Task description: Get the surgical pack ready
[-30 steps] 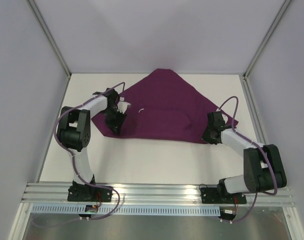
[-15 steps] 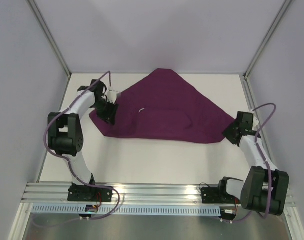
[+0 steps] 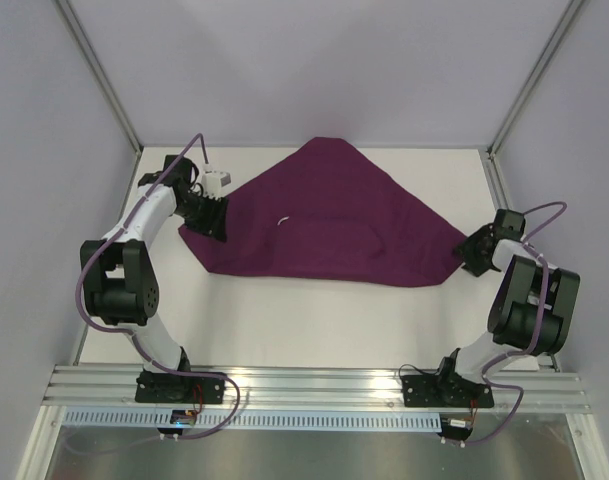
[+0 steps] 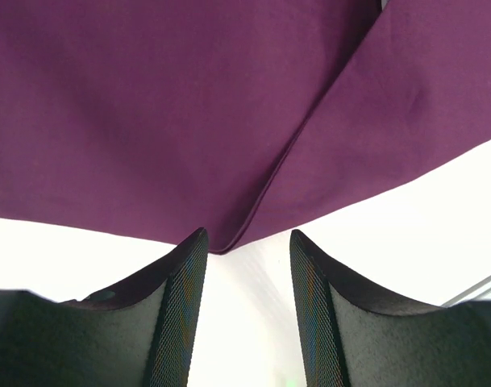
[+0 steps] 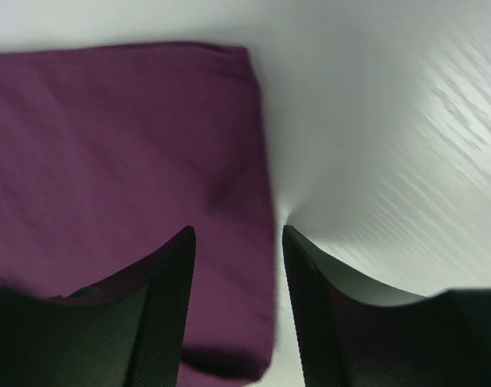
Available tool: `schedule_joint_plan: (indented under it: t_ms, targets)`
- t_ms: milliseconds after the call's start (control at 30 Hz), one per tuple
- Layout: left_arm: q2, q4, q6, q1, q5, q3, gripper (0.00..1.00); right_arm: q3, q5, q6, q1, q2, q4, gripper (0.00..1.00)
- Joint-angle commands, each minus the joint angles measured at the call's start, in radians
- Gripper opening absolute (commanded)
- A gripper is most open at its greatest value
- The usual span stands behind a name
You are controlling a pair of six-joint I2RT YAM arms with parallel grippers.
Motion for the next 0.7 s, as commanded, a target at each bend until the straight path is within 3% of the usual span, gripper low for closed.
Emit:
schedule_joint_plan:
  t_ms: [0, 233, 333, 367, 467, 533, 667]
  targets:
    - [-0.027, 0.028, -0.011, 0.0, 0.043, -0.008, 0.54, -0.002, -0.122, 0.037, 0.002, 0.115, 0.079, 0.5]
    - [-0.021, 0.022, -0.006, 0.0, 0.056, 0.006, 0.54, 0.019, -0.178, 0.092, 0.007, 0.167, 0.148, 0.45]
    - [-0.012, 0.022, -0.013, 0.0, 0.06, 0.013, 0.54, 0.018, -0.196, 0.106, 0.009, 0.177, 0.165, 0.33]
    - [-0.011, 0.019, -0.013, 0.0, 0.062, 0.015, 0.54, 0.013, -0.193, 0.108, 0.009, 0.172, 0.171, 0.23]
    - [-0.007, 0.018, -0.014, 0.0, 0.068, 0.018, 0.54, 0.0, -0.175, 0.098, 0.009, 0.138, 0.182, 0.07]
    - [-0.007, 0.016, -0.01, 0.0, 0.066, 0.016, 0.54, -0.002, -0.17, 0.091, 0.009, 0.118, 0.173, 0.01]
    - [0.002, 0.012, 0.001, 0.0, 0.056, 0.016, 0.54, 0.021, -0.109, 0.053, 0.041, 0.017, 0.116, 0.0]
